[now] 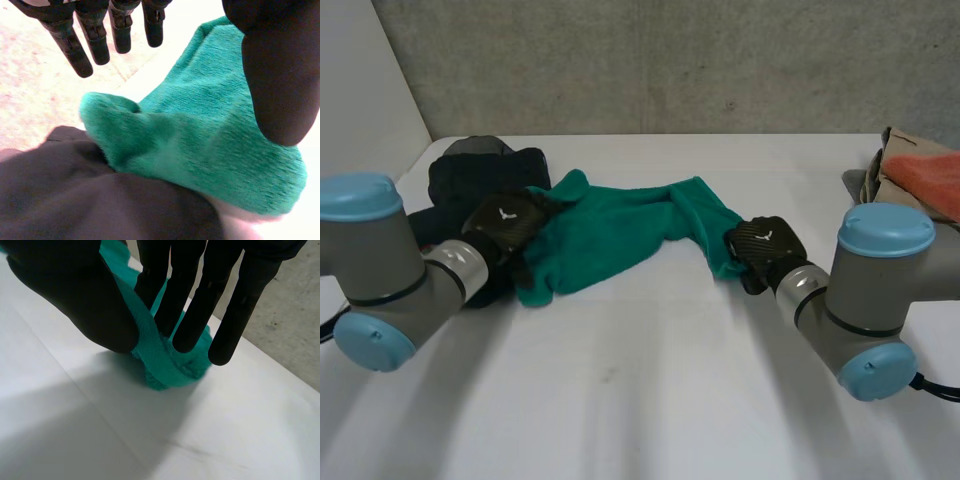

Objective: Fold the laundry.

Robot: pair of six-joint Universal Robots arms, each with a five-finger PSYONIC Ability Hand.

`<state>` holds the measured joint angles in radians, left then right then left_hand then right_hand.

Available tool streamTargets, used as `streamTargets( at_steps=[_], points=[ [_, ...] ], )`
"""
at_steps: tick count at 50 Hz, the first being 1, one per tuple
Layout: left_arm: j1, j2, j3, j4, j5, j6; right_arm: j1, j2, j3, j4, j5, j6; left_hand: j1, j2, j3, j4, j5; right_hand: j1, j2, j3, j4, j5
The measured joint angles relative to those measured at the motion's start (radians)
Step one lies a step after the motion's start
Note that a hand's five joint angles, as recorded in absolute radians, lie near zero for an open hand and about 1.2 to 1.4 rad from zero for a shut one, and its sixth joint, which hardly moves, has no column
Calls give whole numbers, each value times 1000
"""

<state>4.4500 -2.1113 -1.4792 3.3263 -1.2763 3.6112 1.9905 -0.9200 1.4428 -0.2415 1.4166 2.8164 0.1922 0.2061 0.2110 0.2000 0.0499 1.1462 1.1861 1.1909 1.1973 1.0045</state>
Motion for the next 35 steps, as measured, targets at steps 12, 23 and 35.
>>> streamTargets(
  at_steps=[12,23,35],
  points=[
    [115,55,141,-56,-101,-59,27,-10,-8,2,2,57,0,0,0,0,0,0,0,0,0,0],
    [257,-133,354,-309,-81,114,21,-3,-10,4,4,12,0,0,0,0,0,0,0,0,0,0],
    [246,-288,514,-264,-60,135,33,-4,-2,5,13,-18,979,982,964,987,917,0,0,0,1,0]
  ],
)
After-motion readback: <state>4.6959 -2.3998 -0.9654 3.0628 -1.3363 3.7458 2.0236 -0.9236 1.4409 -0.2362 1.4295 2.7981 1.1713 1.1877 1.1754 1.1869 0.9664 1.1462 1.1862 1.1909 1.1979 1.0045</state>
